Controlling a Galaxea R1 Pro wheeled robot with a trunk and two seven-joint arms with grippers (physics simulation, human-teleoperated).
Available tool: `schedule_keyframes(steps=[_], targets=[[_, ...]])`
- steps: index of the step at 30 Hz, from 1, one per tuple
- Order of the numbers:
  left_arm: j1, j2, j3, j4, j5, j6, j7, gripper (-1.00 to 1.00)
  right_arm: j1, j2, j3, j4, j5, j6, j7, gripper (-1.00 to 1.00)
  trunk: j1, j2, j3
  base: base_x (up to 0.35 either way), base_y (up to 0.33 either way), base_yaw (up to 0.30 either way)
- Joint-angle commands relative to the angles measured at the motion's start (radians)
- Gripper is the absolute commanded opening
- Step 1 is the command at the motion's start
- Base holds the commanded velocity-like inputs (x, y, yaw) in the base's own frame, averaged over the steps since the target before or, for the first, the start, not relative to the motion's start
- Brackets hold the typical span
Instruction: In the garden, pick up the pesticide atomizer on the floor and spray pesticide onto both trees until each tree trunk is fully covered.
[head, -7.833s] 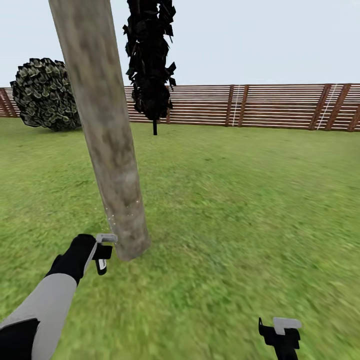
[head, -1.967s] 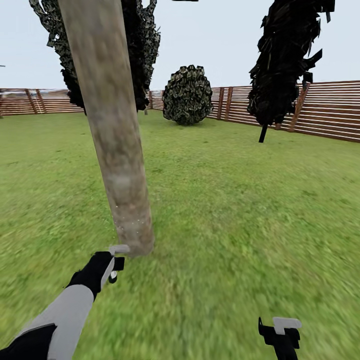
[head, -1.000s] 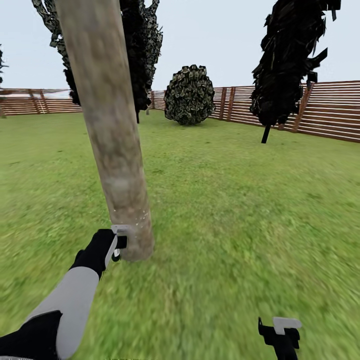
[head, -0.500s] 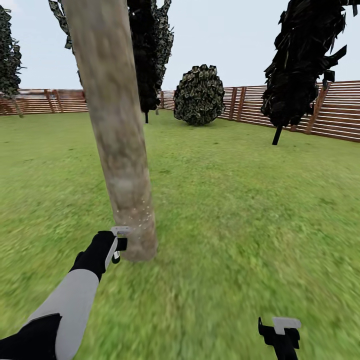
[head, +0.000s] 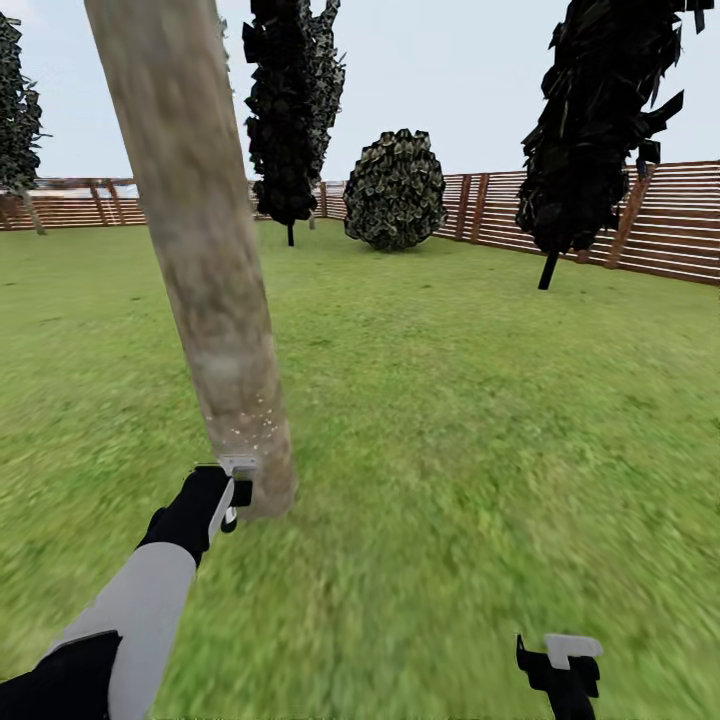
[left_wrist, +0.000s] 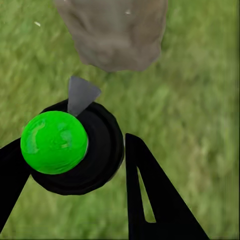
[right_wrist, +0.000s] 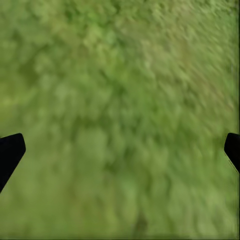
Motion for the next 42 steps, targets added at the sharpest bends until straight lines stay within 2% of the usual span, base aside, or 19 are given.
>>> schedule_keyframes(steps=[1, 7, 13, 16, 19, 21, 29, 42], targets=[[0.019, 0.000, 0.008, 0.005, -0.006, 0.003, 0.001, -1.00, -0.001, 0.000, -0.005, 0.001, 0.011, -0.002, -0.005, 1.00, 0.000, 0.000, -0.001, 0.029, -0.263, 0.000], [0.088, 0.028, 0.011, 0.010, -0.004, -0.003, 0.004, -1.00, -0.001, 0.000, -0.005, 0.001, 0.011, -0.002, -0.005, 1.00, 0.000, 0.000, -0.001, 0.177, -0.221, 0.000], [0.110, 0.046, 0.016, 0.010, -0.003, -0.005, 0.005, -1.00, -0.001, 0.000, -0.004, 0.001, 0.011, -0.002, -0.005, 1.00, 0.000, 0.000, -0.001, 0.240, -0.187, 0.182], [0.111, 0.048, 0.016, 0.009, -0.002, -0.007, 0.007, -1.00, -0.001, 0.000, -0.005, 0.001, 0.011, -0.002, -0.005, 1.00, 0.000, 0.000, -0.001, 0.242, -0.186, 0.272], [0.111, 0.047, 0.015, 0.017, -0.004, -0.054, 0.015, -1.00, -0.001, 0.000, -0.005, 0.001, 0.011, -0.002, -0.005, 1.00, 0.000, 0.000, -0.001, 0.242, -0.186, 0.277], [0.111, 0.040, 0.012, 0.070, 0.000, -0.076, 0.040, -1.00, -0.001, 0.000, -0.005, 0.001, 0.011, -0.002, -0.005, 1.00, 0.000, 0.000, -0.001, 0.223, -0.198, 0.203], [0.111, 0.038, 0.011, 0.079, -0.001, -0.080, 0.050, -1.00, -0.001, -0.001, -0.005, 0.001, 0.011, -0.002, -0.004, 1.00, 0.000, 0.000, -0.001, 0.046, -0.263, 0.019], [0.111, 0.048, 0.016, 0.079, -0.004, -0.079, 0.052, -1.00, -0.001, -0.002, -0.004, 0.002, 0.013, -0.001, 0.012, 1.00, 0.000, 0.000, -0.001, 0.000, -0.276, 0.007]])
